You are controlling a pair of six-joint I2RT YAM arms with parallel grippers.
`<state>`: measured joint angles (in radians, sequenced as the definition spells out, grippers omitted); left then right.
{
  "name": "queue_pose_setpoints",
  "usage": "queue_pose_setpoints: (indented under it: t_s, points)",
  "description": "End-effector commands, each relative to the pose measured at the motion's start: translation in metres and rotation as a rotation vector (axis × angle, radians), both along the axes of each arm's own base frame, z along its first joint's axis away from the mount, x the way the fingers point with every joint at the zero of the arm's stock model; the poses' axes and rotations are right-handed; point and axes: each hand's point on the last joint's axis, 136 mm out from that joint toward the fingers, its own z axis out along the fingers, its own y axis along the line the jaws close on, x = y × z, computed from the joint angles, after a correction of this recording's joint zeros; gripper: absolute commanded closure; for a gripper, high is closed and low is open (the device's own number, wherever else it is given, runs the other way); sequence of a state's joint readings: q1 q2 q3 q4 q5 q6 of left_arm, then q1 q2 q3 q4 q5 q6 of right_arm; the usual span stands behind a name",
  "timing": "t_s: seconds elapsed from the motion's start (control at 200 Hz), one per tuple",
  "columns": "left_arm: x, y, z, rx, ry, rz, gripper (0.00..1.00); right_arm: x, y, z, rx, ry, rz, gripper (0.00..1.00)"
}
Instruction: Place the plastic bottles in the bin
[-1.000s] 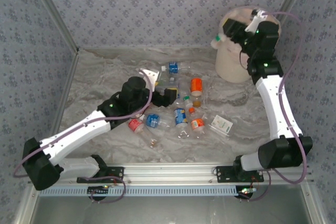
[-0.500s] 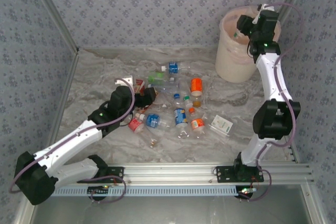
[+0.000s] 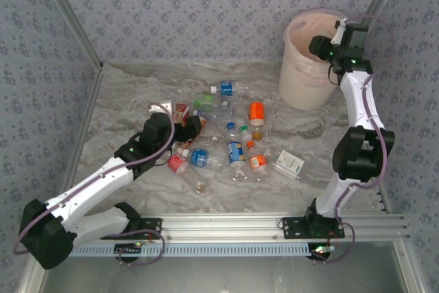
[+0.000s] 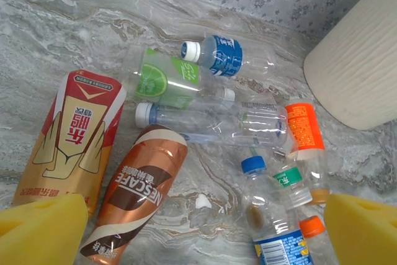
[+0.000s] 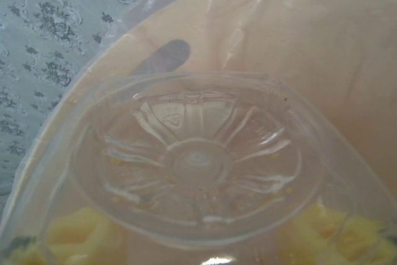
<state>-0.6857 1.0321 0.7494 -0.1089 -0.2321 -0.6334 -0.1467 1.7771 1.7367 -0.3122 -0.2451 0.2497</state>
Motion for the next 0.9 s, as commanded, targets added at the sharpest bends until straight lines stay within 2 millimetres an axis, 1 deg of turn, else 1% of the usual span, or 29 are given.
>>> queue_pose_setpoints:
  t_s: [0.0,0.085,0.115,0.19,0.3,0.355,0.47,0.54,0.62,0.714,0.759,0.894]
  points:
    - [-0.002,-0.008,0.005,-0.035,0.001,-0.049,0.02,-0.020,0.017,0.002,0.048,0.032,0.076,0.48]
    - [-0.003,-0.011,0.004,-0.038,0.007,-0.061,0.02,-0.025,0.023,0.003,0.058,0.037,0.096,0.47]
    - [-0.003,-0.011,0.004,-0.038,0.009,-0.061,0.02,-0.027,0.024,0.003,0.061,0.039,0.105,0.45]
    - [-0.003,-0.011,0.004,-0.037,0.009,-0.062,0.02,-0.029,0.031,0.002,0.066,0.043,0.138,0.36]
    - [-0.002,-0.009,0.002,-0.038,0.017,-0.053,0.02,-0.028,0.041,0.000,0.055,0.045,0.186,0.25]
    - [-0.002,-0.007,0.001,-0.036,0.026,-0.045,0.02,-0.028,0.046,-0.001,0.049,0.045,0.211,0.22]
    - [-0.002,0.000,-0.003,-0.030,0.045,-0.015,0.02,-0.029,0.062,0.010,0.057,0.006,0.288,0.17]
    - [-0.001,0.006,-0.007,-0.027,0.059,0.011,0.02,-0.031,0.071,0.020,0.061,-0.028,0.330,0.14]
    - [-0.001,0.015,-0.013,-0.027,0.088,0.051,0.02,-0.032,0.074,0.029,0.055,-0.056,0.340,0.13]
    - [-0.002,0.032,-0.025,-0.020,0.154,0.128,0.02,-0.035,0.073,0.041,0.035,-0.090,0.322,0.08]
    - [-0.004,0.041,-0.032,-0.012,0.188,0.167,0.02,-0.037,0.071,0.047,0.024,-0.106,0.309,0.00]
    - [-0.012,0.066,-0.048,0.030,0.259,0.247,0.02,-0.048,0.063,0.065,-0.010,-0.156,0.245,0.00]
